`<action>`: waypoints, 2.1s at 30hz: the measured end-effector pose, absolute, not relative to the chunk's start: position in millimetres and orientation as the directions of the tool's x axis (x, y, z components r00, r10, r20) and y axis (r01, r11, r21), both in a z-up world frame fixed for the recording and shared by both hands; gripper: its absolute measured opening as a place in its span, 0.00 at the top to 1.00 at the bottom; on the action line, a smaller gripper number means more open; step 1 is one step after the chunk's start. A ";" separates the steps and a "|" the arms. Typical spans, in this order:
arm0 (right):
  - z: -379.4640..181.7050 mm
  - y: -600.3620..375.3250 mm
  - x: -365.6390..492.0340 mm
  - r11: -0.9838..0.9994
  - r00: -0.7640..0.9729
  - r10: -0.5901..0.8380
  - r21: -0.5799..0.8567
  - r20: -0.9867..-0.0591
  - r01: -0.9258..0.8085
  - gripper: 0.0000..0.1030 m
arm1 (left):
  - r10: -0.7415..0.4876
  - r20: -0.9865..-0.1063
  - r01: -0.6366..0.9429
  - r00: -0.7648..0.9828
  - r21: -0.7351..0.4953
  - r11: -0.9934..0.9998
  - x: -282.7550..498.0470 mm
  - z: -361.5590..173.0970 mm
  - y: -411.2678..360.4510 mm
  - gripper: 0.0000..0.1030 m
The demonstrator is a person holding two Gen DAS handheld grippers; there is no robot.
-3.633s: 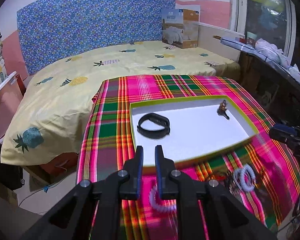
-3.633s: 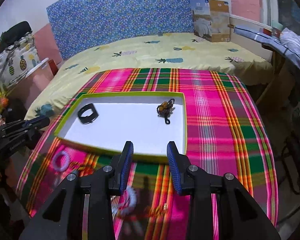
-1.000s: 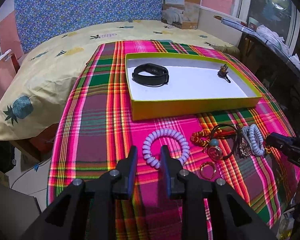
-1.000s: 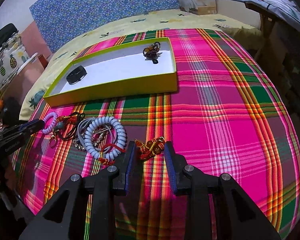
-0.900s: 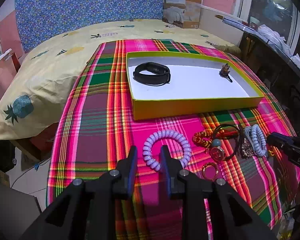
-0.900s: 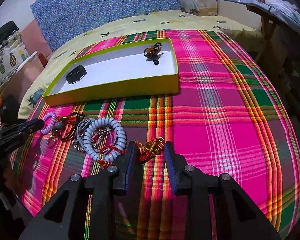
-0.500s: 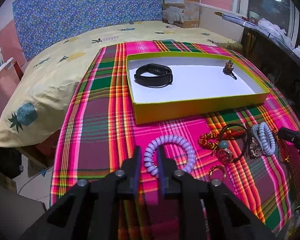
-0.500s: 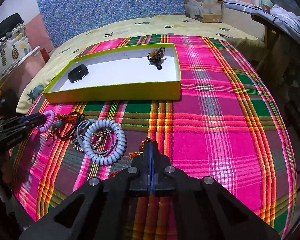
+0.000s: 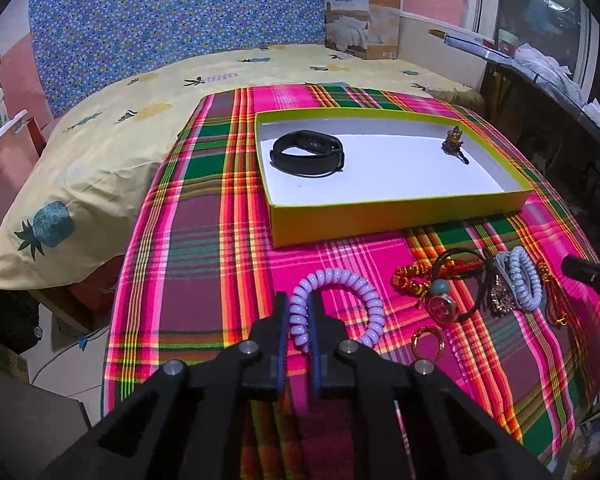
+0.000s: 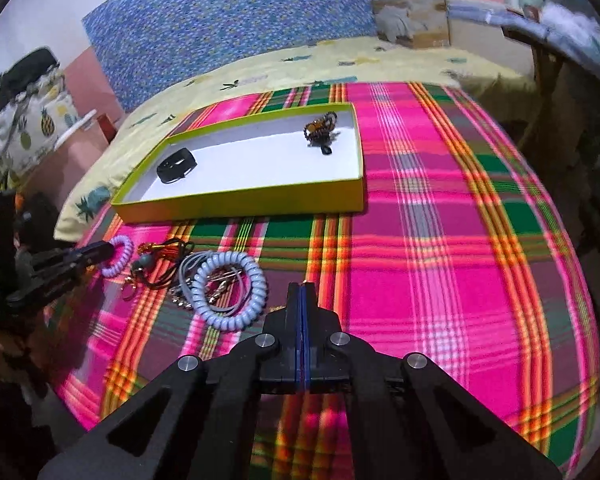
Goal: Organize jewelry
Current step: 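Grasp the lavender coil hair tie with the left gripper while the right gripper grasps the red tassel charm, then carry the hair tie and tassel into the white box and open both grippers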
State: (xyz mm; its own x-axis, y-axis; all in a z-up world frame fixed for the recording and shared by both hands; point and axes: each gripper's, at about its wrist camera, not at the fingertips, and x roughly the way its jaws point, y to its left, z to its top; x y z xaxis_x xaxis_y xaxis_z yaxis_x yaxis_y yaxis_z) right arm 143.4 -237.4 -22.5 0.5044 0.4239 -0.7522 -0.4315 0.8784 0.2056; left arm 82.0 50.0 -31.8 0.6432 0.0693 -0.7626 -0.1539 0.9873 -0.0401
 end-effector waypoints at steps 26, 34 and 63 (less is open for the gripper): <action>-35.9 -213.7 125.9 0.883 0.514 0.319 0.053 -0.796 -0.466 0.98 | 0.055 -0.757 -0.139 0.651 -0.048 0.989 74.6 -25.8 47.4 0.91; -19.3 -223.1 123.8 0.889 0.552 0.336 0.062 -0.763 -0.455 0.98 | 0.036 -0.739 -0.136 0.673 -0.076 0.988 69.4 -14.1 48.8 0.91; 58.8 -194.8 172.0 0.836 0.629 0.448 0.048 -0.635 -0.547 0.98 | 0.010 -0.662 -0.085 0.749 -0.080 0.993 105.9 41.8 50.8 0.91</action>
State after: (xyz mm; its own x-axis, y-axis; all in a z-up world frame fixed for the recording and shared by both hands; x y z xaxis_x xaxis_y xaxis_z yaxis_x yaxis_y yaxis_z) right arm 172.0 -194.8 58.8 0.6293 0.4479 -0.6351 -0.5466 0.8360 0.0480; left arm 105.9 50.8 41.8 0.7492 0.0102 -0.6622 -0.0846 0.9932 -0.0804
